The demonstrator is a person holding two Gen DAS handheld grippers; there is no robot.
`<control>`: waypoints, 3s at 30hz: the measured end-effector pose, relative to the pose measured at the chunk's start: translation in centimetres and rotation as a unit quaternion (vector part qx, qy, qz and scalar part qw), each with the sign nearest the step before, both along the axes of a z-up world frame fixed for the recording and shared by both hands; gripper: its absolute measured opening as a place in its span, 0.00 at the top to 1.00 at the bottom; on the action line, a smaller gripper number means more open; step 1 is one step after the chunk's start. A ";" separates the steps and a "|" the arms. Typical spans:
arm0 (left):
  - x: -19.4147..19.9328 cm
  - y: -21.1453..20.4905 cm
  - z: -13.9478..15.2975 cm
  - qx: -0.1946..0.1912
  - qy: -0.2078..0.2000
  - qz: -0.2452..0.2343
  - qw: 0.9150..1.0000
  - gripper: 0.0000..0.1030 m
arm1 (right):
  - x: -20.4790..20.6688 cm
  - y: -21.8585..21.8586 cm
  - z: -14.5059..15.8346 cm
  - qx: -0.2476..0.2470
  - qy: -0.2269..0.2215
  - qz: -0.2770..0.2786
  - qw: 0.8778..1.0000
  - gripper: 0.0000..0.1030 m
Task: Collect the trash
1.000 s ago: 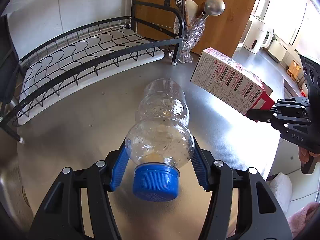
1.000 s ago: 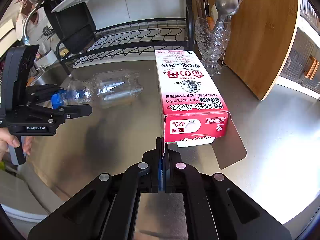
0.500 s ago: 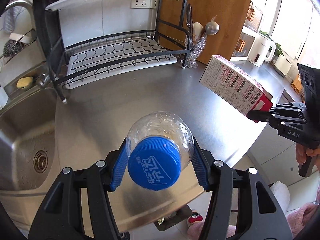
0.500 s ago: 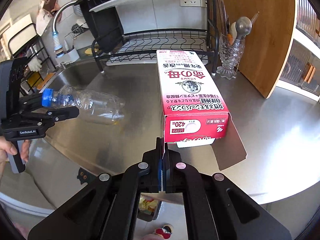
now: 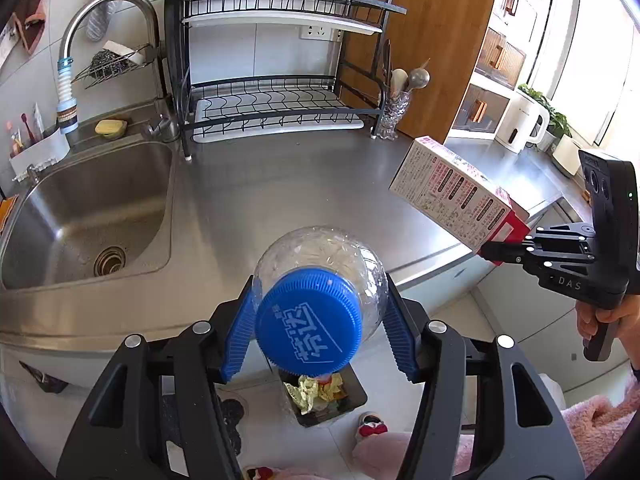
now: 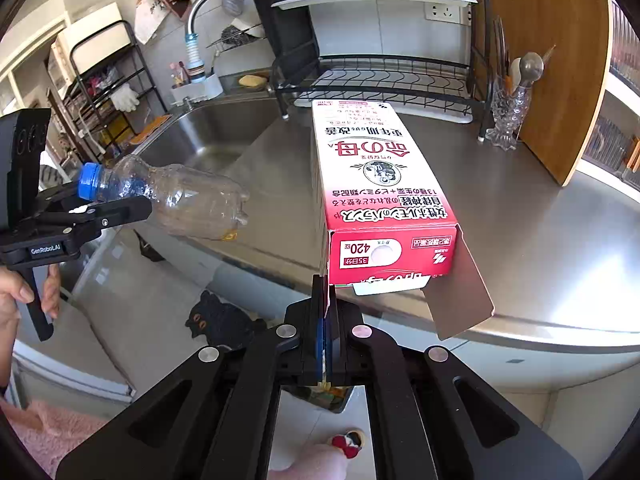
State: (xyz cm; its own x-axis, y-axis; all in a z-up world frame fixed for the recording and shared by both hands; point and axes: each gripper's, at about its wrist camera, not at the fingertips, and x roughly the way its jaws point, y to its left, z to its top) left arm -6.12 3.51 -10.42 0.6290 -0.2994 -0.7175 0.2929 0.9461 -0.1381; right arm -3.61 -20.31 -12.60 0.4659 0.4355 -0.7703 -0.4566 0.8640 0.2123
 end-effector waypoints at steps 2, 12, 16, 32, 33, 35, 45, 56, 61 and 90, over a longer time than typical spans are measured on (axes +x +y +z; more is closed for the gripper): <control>-1.4 0.0 -0.3 -0.001 0.003 0.004 1.000 0.46 | -1.3 0.2 -0.4 0.002 0.010 0.009 1.000 0.98; -5.9 -0.1 -6.5 -0.023 0.072 0.025 0.997 0.46 | -6.3 1.8 -6.0 -0.008 0.096 0.047 0.994 0.98; -6.4 -0.4 -10.2 -0.024 0.104 0.032 0.994 0.46 | -7.4 3.0 -9.6 -0.024 0.139 0.059 0.988 0.98; -2.1 -0.3 -27.2 -0.035 0.213 0.054 0.975 0.46 | -5.5 6.9 -26.8 -0.094 0.276 0.016 0.957 0.98; -1.7 -0.4 -28.3 -0.031 0.218 0.055 0.974 0.46 | -5.4 7.2 -27.9 -0.096 0.285 0.013 0.954 0.98; -1.0 -0.4 -30.3 -0.024 0.229 0.055 0.972 0.46 | -5.1 7.7 -30.0 -0.101 0.300 0.008 0.948 0.98; 1.3 -1.7 -39.4 -0.001 0.292 0.039 0.956 0.46 | -4.0 9.0 -39.8 -0.095 0.387 -0.026 0.917 0.98; 3.6 -2.2 -42.6 -0.006 0.318 0.031 0.948 0.46 | -0.9 8.3 -43.3 -0.100 0.412 -0.033 0.905 0.98; 4.2 -1.8 -42.6 -0.012 0.315 0.032 0.949 0.43 | 0.1 8.1 -43.2 -0.094 0.414 -0.035 0.905 0.98; -0.2 1.2 -24.6 -0.033 0.223 0.080 0.971 0.08 | -0.8 4.2 -24.6 -0.131 0.269 -0.056 0.953 0.03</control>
State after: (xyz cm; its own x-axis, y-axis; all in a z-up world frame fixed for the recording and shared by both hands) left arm -6.35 4.72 -35.06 0.3035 -0.2782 -0.9113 0.0392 0.9593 -0.2798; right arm -4.46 -16.07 -37.16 0.0054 0.1670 -0.9859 -0.2447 0.9562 0.1606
